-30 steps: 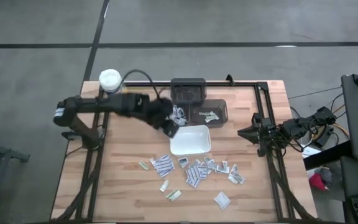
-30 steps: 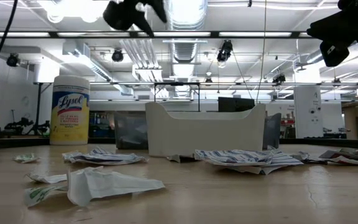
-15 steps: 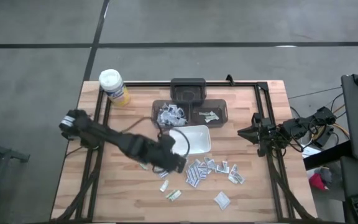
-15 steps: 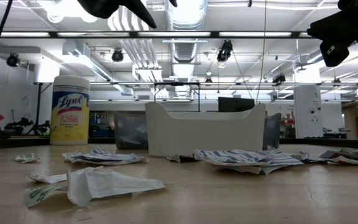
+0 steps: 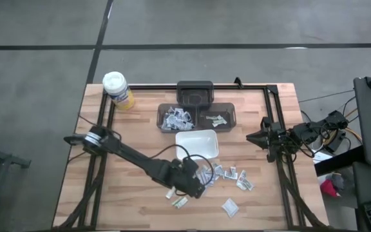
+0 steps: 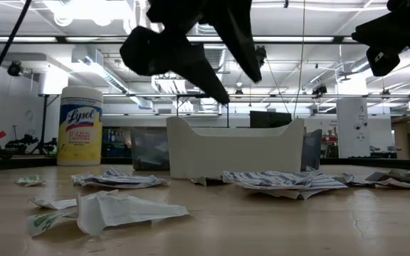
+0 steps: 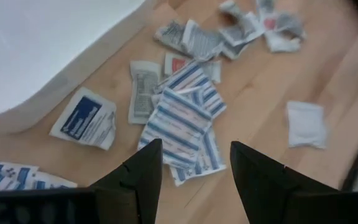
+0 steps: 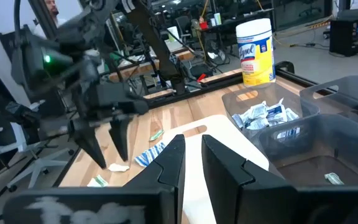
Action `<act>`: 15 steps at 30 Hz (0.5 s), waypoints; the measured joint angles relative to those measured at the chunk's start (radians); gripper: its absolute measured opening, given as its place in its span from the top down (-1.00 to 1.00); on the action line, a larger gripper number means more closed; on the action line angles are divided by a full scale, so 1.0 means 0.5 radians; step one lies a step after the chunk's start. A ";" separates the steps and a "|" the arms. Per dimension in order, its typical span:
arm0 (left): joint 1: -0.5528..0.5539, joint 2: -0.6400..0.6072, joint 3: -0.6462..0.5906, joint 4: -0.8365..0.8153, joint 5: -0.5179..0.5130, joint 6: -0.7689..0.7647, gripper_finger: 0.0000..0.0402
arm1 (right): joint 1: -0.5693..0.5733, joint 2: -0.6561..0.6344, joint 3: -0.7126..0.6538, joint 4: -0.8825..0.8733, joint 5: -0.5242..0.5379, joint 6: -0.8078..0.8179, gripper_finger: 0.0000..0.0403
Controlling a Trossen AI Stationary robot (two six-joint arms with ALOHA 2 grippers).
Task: Pick & Place First Aid Supplies
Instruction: Put the alcohol pad into the bottom left black bin
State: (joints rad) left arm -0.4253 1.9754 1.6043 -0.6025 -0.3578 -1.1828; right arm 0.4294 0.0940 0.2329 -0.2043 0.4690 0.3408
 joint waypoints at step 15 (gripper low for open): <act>-0.056 0.132 -0.080 -0.037 -0.412 0.437 0.10 | 0.001 0.000 0.000 -0.002 -0.002 0.000 0.74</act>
State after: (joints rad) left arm -0.4534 2.0415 1.5642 -0.6210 -0.5640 -0.9645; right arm 0.4296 0.0943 0.2328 -0.2050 0.4680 0.3408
